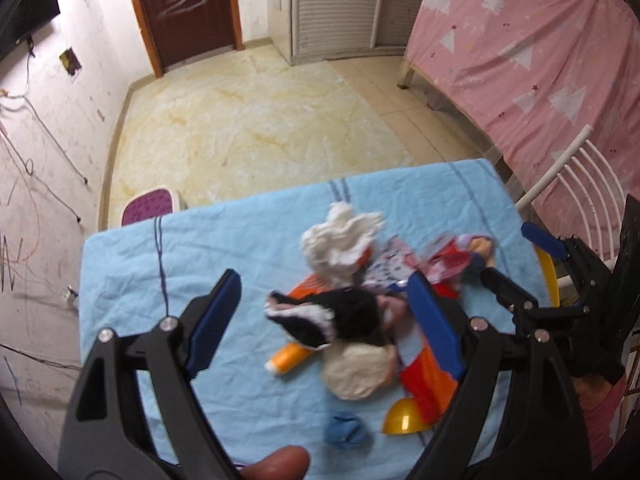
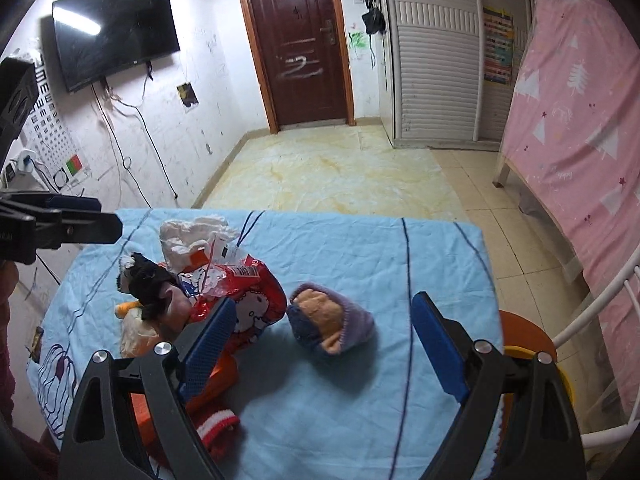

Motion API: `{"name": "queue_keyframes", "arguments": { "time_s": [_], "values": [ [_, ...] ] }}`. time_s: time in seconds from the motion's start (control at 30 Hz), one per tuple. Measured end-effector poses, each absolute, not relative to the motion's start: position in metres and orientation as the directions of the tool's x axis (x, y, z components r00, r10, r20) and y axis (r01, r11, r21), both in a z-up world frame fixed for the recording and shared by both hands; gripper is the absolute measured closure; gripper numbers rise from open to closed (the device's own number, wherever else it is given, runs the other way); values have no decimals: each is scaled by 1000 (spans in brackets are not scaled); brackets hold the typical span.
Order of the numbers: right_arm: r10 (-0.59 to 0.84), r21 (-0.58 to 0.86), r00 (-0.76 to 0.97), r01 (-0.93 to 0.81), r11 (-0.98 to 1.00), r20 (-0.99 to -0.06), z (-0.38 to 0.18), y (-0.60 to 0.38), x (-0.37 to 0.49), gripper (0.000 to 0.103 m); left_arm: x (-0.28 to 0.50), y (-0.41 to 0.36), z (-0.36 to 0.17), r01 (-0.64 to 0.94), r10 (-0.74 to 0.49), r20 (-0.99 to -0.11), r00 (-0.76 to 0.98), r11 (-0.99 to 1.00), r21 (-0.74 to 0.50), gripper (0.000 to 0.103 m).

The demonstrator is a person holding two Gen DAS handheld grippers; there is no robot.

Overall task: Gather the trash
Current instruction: 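Move both tools back over the bed toward the remaining trash, then grasp the white tissue with the left tool while the right tool grasps the purple-wrapped bread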

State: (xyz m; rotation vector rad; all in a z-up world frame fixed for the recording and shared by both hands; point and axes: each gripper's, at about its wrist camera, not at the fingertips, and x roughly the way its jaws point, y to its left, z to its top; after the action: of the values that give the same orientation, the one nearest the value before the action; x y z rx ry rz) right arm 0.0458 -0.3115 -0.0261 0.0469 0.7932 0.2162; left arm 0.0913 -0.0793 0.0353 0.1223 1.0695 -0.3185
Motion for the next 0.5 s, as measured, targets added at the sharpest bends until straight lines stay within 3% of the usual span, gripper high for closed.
{"name": "queue_keyframes", "arguments": {
  "time_s": [0.5],
  "values": [
    [158,112,648,-112,987,-745,-49,-316,57,21,146,-79,-8,329,-264,-907,329,932,-152,22]
  ]
}}
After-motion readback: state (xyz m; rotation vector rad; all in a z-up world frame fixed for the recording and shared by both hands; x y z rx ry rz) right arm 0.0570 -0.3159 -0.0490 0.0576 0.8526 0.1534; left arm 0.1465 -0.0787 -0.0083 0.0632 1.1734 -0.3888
